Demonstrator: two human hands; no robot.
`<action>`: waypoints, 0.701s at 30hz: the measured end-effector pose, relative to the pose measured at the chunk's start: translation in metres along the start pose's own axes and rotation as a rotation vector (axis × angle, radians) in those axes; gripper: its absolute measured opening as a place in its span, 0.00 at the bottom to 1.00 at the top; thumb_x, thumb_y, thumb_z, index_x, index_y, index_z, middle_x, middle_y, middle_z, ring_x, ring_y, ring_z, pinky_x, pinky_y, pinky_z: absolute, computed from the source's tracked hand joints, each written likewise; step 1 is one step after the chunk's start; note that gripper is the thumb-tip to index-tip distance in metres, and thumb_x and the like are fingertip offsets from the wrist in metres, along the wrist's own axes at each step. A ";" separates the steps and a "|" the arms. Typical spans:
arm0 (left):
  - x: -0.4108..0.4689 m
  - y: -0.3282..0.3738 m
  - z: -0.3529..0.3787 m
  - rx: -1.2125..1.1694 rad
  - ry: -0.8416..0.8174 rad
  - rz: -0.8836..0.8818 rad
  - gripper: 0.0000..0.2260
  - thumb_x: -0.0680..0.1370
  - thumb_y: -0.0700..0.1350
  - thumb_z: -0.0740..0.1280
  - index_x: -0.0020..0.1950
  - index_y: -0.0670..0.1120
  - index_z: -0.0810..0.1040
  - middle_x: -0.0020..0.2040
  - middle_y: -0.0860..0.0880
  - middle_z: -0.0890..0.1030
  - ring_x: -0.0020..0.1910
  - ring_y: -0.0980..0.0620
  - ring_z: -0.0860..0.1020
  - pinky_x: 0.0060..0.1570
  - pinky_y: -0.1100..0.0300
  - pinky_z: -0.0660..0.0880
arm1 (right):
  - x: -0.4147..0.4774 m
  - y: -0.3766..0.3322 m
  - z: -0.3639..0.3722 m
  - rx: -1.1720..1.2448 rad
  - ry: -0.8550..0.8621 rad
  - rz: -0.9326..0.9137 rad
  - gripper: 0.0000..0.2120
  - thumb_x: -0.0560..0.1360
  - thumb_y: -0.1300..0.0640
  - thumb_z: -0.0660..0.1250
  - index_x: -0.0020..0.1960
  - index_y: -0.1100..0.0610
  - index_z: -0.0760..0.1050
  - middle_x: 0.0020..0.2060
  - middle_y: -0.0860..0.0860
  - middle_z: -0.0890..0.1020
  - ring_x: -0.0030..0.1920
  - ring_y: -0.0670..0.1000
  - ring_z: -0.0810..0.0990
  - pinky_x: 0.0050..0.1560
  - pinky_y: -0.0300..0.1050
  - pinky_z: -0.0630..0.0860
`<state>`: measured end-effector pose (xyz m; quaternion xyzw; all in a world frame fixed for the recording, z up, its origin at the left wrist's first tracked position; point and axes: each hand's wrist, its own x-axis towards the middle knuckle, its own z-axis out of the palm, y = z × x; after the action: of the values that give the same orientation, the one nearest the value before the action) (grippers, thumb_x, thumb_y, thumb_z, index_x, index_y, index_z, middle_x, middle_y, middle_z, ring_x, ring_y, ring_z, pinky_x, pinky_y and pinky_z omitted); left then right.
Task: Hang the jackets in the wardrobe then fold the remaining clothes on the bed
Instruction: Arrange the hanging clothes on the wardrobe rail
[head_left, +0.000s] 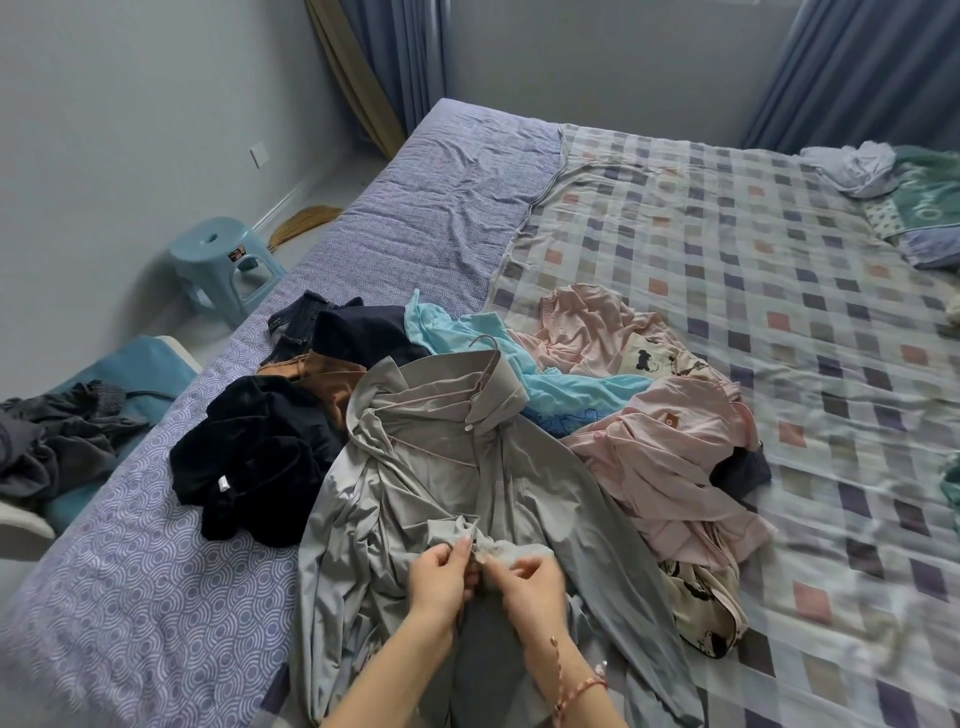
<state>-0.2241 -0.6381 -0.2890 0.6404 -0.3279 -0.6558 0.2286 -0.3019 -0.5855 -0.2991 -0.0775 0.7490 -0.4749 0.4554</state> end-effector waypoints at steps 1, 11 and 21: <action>0.002 -0.001 -0.002 0.064 0.005 0.066 0.16 0.79 0.41 0.64 0.31 0.43 0.72 0.25 0.49 0.73 0.26 0.54 0.69 0.20 0.69 0.64 | -0.001 -0.004 -0.006 -0.186 0.033 -0.134 0.10 0.67 0.57 0.72 0.42 0.57 0.71 0.35 0.49 0.77 0.35 0.46 0.75 0.34 0.34 0.66; -0.004 -0.003 -0.023 0.185 -0.085 0.126 0.16 0.78 0.39 0.63 0.30 0.41 0.75 0.24 0.48 0.75 0.25 0.54 0.70 0.21 0.70 0.63 | 0.009 -0.028 -0.010 -0.769 -0.417 -0.618 0.03 0.73 0.64 0.67 0.45 0.63 0.79 0.37 0.47 0.75 0.38 0.36 0.71 0.41 0.25 0.66; -0.004 -0.014 -0.043 0.747 -0.065 0.329 0.19 0.77 0.45 0.66 0.26 0.46 0.69 0.18 0.55 0.70 0.22 0.60 0.68 0.27 0.65 0.64 | 0.018 -0.037 -0.003 -1.105 -0.560 -0.501 0.09 0.76 0.59 0.64 0.49 0.65 0.76 0.50 0.61 0.81 0.53 0.58 0.78 0.51 0.47 0.72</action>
<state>-0.1795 -0.6313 -0.2947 0.5975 -0.6485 -0.4661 0.0715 -0.3264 -0.6134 -0.2806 -0.5914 0.6951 -0.0750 0.4018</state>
